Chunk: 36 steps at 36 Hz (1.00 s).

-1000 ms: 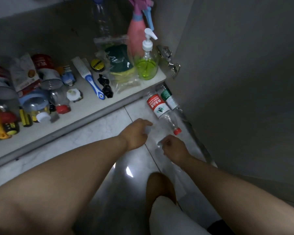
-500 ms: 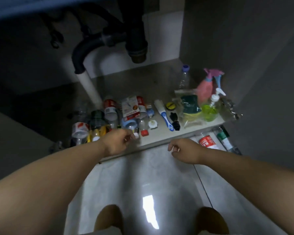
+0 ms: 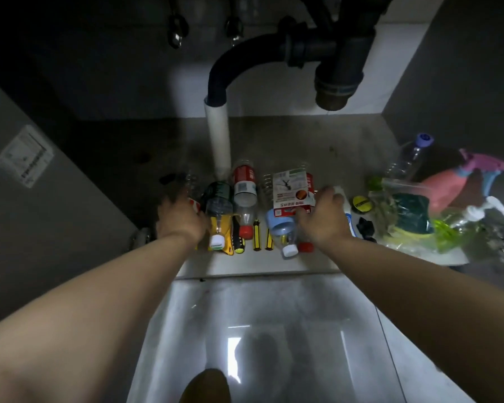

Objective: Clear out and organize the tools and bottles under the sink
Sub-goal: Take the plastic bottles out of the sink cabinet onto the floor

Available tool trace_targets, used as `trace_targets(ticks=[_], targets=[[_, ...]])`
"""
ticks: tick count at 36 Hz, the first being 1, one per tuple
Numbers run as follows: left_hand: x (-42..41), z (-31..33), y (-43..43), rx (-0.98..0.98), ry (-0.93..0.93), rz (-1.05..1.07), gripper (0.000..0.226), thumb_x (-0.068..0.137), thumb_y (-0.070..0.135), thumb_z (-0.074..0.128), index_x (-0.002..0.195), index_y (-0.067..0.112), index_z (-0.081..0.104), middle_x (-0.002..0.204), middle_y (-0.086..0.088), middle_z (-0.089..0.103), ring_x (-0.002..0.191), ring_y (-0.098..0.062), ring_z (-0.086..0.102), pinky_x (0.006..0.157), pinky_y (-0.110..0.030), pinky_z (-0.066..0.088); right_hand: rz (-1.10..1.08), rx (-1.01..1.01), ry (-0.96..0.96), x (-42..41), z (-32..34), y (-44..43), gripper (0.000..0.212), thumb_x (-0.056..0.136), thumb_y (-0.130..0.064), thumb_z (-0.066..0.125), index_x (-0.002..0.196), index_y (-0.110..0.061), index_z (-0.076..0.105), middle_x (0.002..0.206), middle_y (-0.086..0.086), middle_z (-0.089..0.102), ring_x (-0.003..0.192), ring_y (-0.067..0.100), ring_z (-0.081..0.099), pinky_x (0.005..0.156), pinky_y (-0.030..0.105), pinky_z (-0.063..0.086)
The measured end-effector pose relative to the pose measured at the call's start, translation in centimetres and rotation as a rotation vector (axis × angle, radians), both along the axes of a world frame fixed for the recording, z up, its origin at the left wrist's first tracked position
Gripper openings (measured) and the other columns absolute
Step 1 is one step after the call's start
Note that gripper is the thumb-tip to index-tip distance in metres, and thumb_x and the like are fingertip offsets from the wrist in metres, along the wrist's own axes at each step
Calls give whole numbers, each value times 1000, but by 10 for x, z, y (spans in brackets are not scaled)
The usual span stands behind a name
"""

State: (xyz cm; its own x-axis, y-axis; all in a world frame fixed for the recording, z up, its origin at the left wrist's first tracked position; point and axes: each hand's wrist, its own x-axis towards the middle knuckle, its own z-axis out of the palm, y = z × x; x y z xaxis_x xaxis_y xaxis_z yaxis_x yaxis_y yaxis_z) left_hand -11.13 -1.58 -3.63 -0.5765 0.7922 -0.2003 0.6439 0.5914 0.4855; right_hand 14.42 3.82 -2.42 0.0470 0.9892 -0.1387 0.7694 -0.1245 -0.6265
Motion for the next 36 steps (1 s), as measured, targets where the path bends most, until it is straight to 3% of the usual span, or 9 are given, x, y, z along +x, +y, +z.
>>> trace_targets(ticks=[6, 9, 12, 15, 17, 21, 24, 32, 36], targets=[[-15, -26, 14, -3, -107, 142, 73, 94, 29, 66, 158, 27, 29, 150, -19, 44, 139, -42, 41, 112, -45, 39, -189, -84, -23, -14, -10, 29, 60, 98, -37, 57, 139, 1, 35, 143, 26, 40, 124, 42, 51, 95, 43, 46], [-20, -34, 14, -5, -109, 176, 72, 91, 26, 71, 153, 17, 37, 146, -21, 49, 135, -41, 47, 111, -45, 43, -201, 76, -102, -17, -11, 22, 58, 96, -33, 60, 137, -2, 35, 140, 25, 36, 106, 44, 59, 75, 38, 44], [-22, -37, 13, 47, -122, 201, 71, 86, 22, 76, 149, 11, 44, 145, -20, 52, 134, -39, 49, 112, -44, 43, 77, 287, -57, -26, -15, 9, 34, 91, -22, 59, 120, -9, 46, 120, 14, 51, 90, 28, 58, 69, 31, 40], [-22, -38, 10, 98, -157, 215, 66, 83, 21, 77, 142, 8, 52, 138, -20, 57, 129, -38, 54, 109, -44, 46, 366, 136, 69, -53, -21, -4, 14, 92, -22, 60, 101, -21, 50, 89, -3, 57, 81, 18, 58, 65, 25, 38], [-23, -40, 7, 131, -194, 219, 62, 82, 20, 78, 139, 9, 56, 135, -19, 59, 126, -37, 57, 107, -44, 47, 406, -8, 100, -76, -26, -12, 28, 89, -33, 66, 108, -20, 50, 88, -4, 58, 83, 19, 59, 64, 25, 40], [-25, -44, 3, 216, -305, 269, 55, 84, 17, 77, 136, 12, 59, 133, -15, 61, 123, -33, 59, 108, -44, 48, 330, -143, 14, -119, -40, -24, 78, 81, -58, 67, 135, -11, 35, 122, 15, 61, 109, 35, 61, 84, 36, 51], [-25, -46, -2, 282, -386, 294, 51, 87, 15, 75, 136, 13, 59, 131, -14, 63, 119, -32, 63, 105, -46, 51, 229, -174, -36, -138, -44, -30, 99, 78, -63, 69, 147, -9, 21, 132, 15, 58, 119, 35, 58, 91, 37, 49], [-14, -40, -13, 372, -359, 237, 44, 88, 13, 71, 131, 17, 60, 123, -9, 67, 111, -29, 66, 88, -33, 54, 165, -332, 74, -147, -42, -35, 111, 89, -44, 67, 156, -3, -11, 146, 13, 50, 132, 31, 51, 104, 33, 43], [-5, -27, -19, 362, -326, 159, 54, 86, 16, 72, 138, 14, 55, 132, -11, 61, 121, -29, 60, 105, -46, 50, 162, -330, 150, -123, -25, -36, 88, 86, -37, 72, 152, -8, 22, 130, 7, 60, 121, 27, 59, 83, 23, 40]])
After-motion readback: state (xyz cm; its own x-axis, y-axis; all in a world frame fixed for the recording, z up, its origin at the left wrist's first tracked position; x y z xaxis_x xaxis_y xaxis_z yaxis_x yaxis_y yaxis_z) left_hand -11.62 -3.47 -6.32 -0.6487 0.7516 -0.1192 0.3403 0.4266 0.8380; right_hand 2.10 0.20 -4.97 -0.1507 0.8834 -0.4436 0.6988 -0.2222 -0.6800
